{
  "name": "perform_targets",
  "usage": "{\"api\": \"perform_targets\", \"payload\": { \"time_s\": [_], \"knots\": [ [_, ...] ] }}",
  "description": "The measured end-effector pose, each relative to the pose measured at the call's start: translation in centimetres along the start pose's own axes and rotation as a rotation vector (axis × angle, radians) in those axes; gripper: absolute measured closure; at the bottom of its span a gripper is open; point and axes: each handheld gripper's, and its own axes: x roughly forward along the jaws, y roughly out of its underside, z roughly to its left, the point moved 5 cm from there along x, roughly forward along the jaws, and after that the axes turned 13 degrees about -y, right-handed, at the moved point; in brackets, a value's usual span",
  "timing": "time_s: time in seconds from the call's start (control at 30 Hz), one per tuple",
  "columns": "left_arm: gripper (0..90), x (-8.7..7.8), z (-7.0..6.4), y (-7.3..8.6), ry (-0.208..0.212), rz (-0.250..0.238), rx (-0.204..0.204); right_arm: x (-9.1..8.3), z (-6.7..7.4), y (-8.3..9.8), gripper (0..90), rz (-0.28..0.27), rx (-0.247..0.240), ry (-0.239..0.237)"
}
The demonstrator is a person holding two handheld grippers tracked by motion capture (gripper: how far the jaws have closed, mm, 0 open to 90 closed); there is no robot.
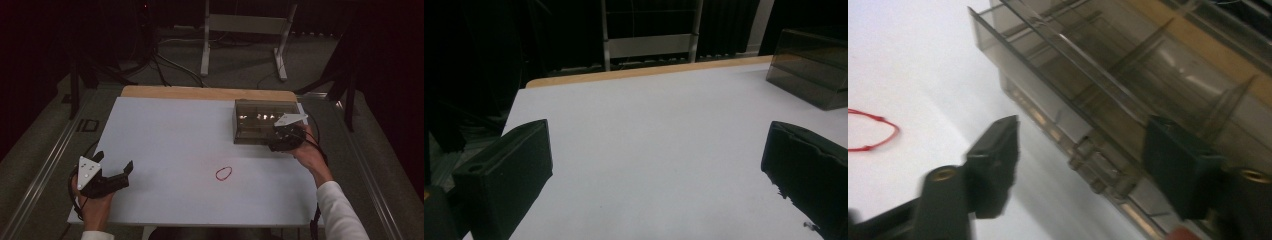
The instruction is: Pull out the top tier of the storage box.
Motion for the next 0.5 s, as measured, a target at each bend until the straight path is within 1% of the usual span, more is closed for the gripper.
{"api": "perform_targets", "payload": {
  "time_s": [0.07,0.17,0.3,0.4,0.5],
  "knots": [
    [1.6,0.0,0.0,0.0,0.0,0.0,0.0,-0.07,-0.07,0.05,35.9,0.002,-0.004,0.005],
    [1.6,0.01,0.02,0.01,-0.001,0.0,0.0,-0.13,0.04,0.15,37.0,0.02,-0.026,0.013],
    [1.6,0.01,-0.02,0.01,0.001,0.001,0.001,-0.3,0.1,0.23,38.8,0.025,-0.025,0.007],
    [1.6,0.0,-0.03,0.0,0.001,0.001,0.002,-0.5,0.15,0.35,41.8,0.031,-0.024,-0.006],
    [1.6,0.0,-0.04,0.01,0.001,0.002,0.004,-0.5,0.02,0.35,44.2,0.037,-0.028,0.004]
  ]
}}
